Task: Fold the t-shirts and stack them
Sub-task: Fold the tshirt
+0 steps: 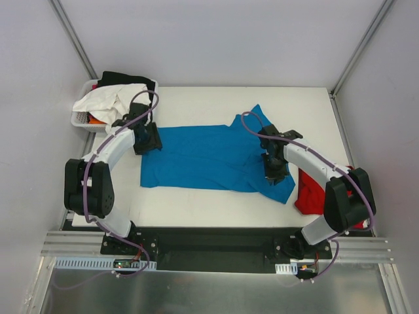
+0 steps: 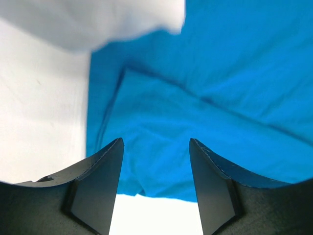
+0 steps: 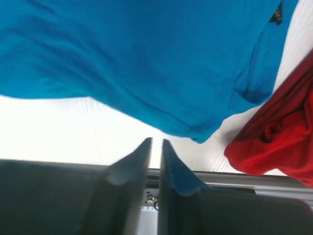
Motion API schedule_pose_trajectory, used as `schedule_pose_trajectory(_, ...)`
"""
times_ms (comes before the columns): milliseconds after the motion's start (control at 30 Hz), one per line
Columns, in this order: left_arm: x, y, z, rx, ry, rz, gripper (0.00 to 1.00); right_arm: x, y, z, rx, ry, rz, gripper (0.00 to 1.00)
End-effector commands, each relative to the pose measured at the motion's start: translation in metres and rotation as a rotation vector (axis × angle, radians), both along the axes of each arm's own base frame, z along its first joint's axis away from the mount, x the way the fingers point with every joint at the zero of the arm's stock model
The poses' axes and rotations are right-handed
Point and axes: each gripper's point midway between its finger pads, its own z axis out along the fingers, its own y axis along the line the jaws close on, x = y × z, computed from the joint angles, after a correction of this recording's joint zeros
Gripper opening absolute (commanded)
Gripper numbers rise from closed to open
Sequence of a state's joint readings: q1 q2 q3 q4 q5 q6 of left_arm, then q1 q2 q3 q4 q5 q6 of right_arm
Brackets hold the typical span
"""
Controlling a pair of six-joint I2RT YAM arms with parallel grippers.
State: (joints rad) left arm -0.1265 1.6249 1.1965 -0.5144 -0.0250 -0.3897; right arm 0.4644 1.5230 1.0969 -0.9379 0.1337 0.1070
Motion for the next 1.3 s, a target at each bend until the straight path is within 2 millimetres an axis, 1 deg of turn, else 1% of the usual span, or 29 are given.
schedule_pose_trajectory(0, -0.04, -0.019, -0.02, -0.061, 0.107, -0.033, 0.56, 0.026, 0.005, 0.002, 0.044, -0.028, -0.035, 0.23)
schedule_pose_trajectory(33, -0.04, -0.021, -0.021, -0.059, 0.107, -0.045, 0.56, 0.032, -0.002, -0.001, 0.058, -0.022, -0.071, 0.25)
schedule_pose_trajectory(67, -0.039, -0.024, -0.019, -0.056, 0.104, -0.06, 0.56, 0.041, 0.001, 0.0, 0.097, -0.03, -0.083, 0.25)
schedule_pose_trajectory(100, -0.037, -0.026, -0.019, -0.05, 0.102, -0.073, 0.56, 0.047, -0.001, -0.006, 0.102, -0.013, -0.09, 0.25)
schedule_pose_trajectory(133, -0.031, -0.029, -0.016, -0.055, 0.101, -0.08, 0.57, 0.054, -0.008, -0.007, 0.106, -0.01, -0.115, 0.24)
schedule_pose_trajectory(200, -0.02, -0.032, -0.011, -0.057, 0.092, -0.081, 0.57, 0.076, -0.01, -0.009, 0.106, -0.015, -0.106, 0.25)
schedule_pose_trajectory(233, -0.008, -0.033, -0.007, -0.052, 0.08, -0.08, 0.58, 0.086, -0.012, -0.007, 0.117, -0.021, -0.11, 0.26)
schedule_pose_trajectory(267, -0.003, -0.032, -0.006, -0.042, 0.083, -0.078, 0.58, 0.092, -0.013, -0.008, 0.116, -0.013, -0.109, 0.27)
schedule_pose_trajectory(300, 0.004, -0.031, -0.005, -0.03, 0.081, -0.079, 0.58, 0.109, -0.012, 0.002, 0.13, -0.049, -0.111, 0.31)
schedule_pose_trajectory(333, 0.019, -0.026, -0.005, 0.01, 0.072, -0.063, 0.58, 0.116, -0.011, -0.005, 0.129, -0.029, -0.116, 0.31)
schedule_pose_trajectory(367, 0.022, -0.023, -0.006, 0.03, 0.086, -0.057, 0.58, 0.119, -0.012, -0.004, 0.125, -0.019, -0.121, 0.31)
schedule_pose_trajectory(400, 0.037, -0.021, 0.002, 0.045, 0.06, -0.056, 0.58, 0.132, -0.006, 0.006, 0.164, -0.043, -0.122, 0.31)
schedule_pose_trajectory(433, 0.041, -0.02, -0.01, 0.062, 0.091, -0.058, 0.57, 0.134, -0.002, 0.001, 0.177, -0.021, -0.118, 0.31)
schedule_pose_trajectory(467, 0.044, -0.021, -0.011, 0.069, 0.101, -0.066, 0.56, 0.137, 0.002, 0.004, 0.192, -0.025, -0.115, 0.29)
schedule_pose_trajectory(500, 0.054, -0.024, -0.005, 0.064, 0.081, -0.074, 0.56, 0.139, 0.005, 0.005, 0.207, -0.025, -0.112, 0.27)
schedule_pose_trajectory(533, 0.057, -0.026, -0.007, 0.057, 0.086, -0.08, 0.56, 0.137, 0.008, 0.005, 0.225, -0.021, -0.119, 0.22)
schedule_pose_trajectory(567, 0.059, -0.034, -0.006, 0.035, 0.082, -0.096, 0.57, 0.134, 0.008, 0.004, 0.229, -0.017, -0.123, 0.06)
schedule_pose_trajectory(600, 0.061, -0.039, -0.005, 0.024, 0.077, -0.106, 0.56, 0.13, 0.009, 0.002, 0.234, -0.015, -0.127, 0.01)
schedule_pose_trajectory(633, 0.06, -0.045, -0.004, 0.015, 0.078, -0.117, 0.56, 0.119, 0.009, -0.008, 0.238, 0.01, -0.129, 0.01)
schedule_pose_trajectory(667, 0.058, -0.054, -0.006, 0.01, 0.082, -0.128, 0.52, 0.116, 0.01, -0.012, 0.242, 0.018, -0.129, 0.01)
schedule_pose_trajectory(700, 0.053, -0.058, -0.011, 0.008, 0.098, -0.134, 0.42, 0.11, 0.01, -0.017, 0.244, 0.033, -0.124, 0.01)
schedule_pose_trajectory(767, 0.047, -0.067, -0.018, 0.002, 0.119, -0.138, 0.0, 0.106, 0.012, -0.024, 0.253, 0.037, -0.112, 0.01)
schedule_pose_trajectory(800, 0.042, -0.075, -0.024, 0.006, 0.135, -0.153, 0.0, 0.106, 0.014, -0.025, 0.254, 0.033, -0.102, 0.01)
schedule_pose_trajectory(867, 0.04, -0.081, -0.029, 0.011, 0.145, -0.158, 0.0, 0.115, 0.018, -0.028, 0.268, 0.022, -0.097, 0.01)
schedule_pose_trajectory(900, 0.043, -0.086, -0.03, 0.012, 0.144, -0.163, 0.0, 0.119, 0.021, -0.029, 0.278, 0.019, -0.094, 0.01)
schedule_pose_trajectory(1067, 0.062, -0.089, -0.034, 0.034, 0.126, -0.169, 0.0, 0.147, 0.039, -0.028, 0.341, -0.006, -0.085, 0.01)
schedule_pose_trajectory(1167, 0.069, -0.088, -0.045, 0.054, 0.138, -0.172, 0.0, 0.153, 0.045, -0.034, 0.364, 0.0, -0.085, 0.01)
schedule_pose_trajectory(1200, 0.069, -0.089, -0.053, 0.054, 0.154, -0.176, 0.0, 0.155, 0.046, -0.035, 0.369, 0.003, -0.087, 0.01)
schedule_pose_trajectory(1267, 0.065, -0.089, -0.06, 0.054, 0.173, -0.18, 0.0, 0.152, 0.047, -0.043, 0.37, 0.026, -0.089, 0.01)
